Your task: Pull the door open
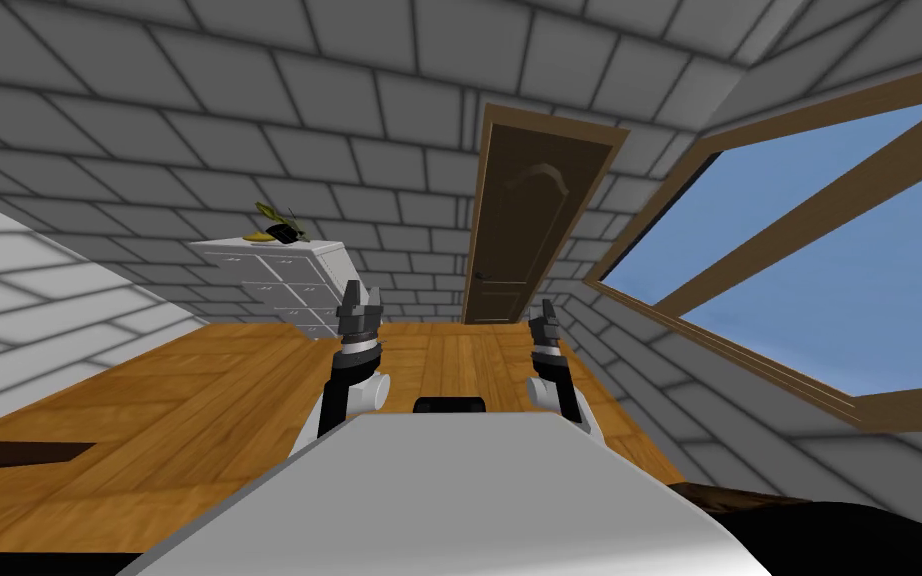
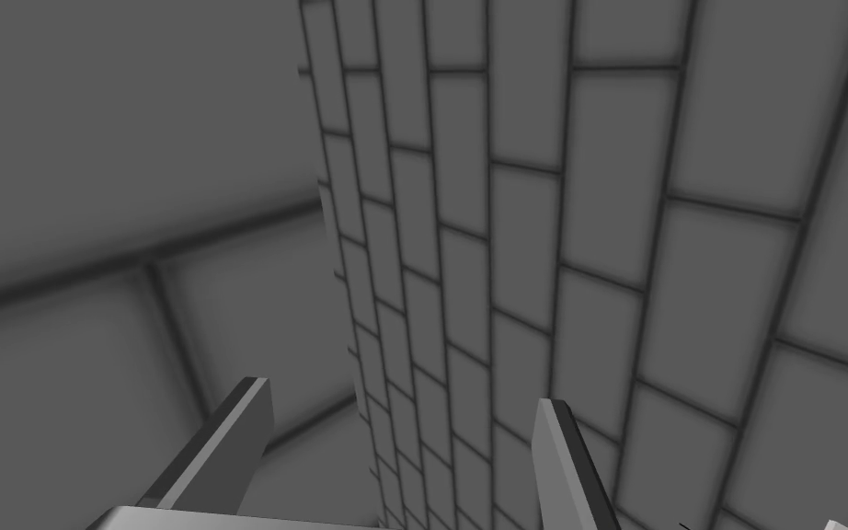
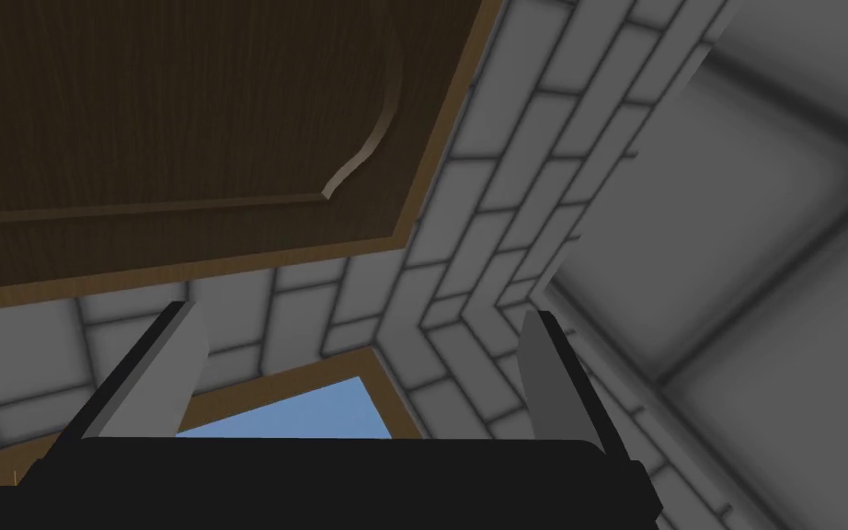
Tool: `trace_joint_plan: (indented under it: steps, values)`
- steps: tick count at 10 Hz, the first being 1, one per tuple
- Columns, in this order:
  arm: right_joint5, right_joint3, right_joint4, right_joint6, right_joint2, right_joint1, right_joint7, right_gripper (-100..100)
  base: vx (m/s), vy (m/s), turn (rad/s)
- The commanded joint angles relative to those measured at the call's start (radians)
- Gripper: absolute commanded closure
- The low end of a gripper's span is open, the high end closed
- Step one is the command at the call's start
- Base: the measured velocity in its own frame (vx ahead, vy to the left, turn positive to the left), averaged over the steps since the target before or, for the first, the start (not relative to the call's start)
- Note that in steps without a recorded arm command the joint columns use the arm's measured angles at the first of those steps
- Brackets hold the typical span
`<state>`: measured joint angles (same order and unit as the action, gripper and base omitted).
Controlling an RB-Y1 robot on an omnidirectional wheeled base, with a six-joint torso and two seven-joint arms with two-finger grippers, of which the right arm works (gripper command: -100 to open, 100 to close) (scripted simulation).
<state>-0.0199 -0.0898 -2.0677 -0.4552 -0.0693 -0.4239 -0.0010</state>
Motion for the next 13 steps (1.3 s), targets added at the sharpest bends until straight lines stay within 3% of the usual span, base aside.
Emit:
trace_joint_plan:
  steps: [1, 13]
  values:
    - [-0.009, -0.004, 0.044, -0.005, -0.009, 0.015, -0.015, -100, 0.149, 0.004, 0.025]
    - [-0.056, -0.025, 0.299, -0.049, -0.048, 0.103, -0.084, -100, 0.103, 0.002, 0.021]
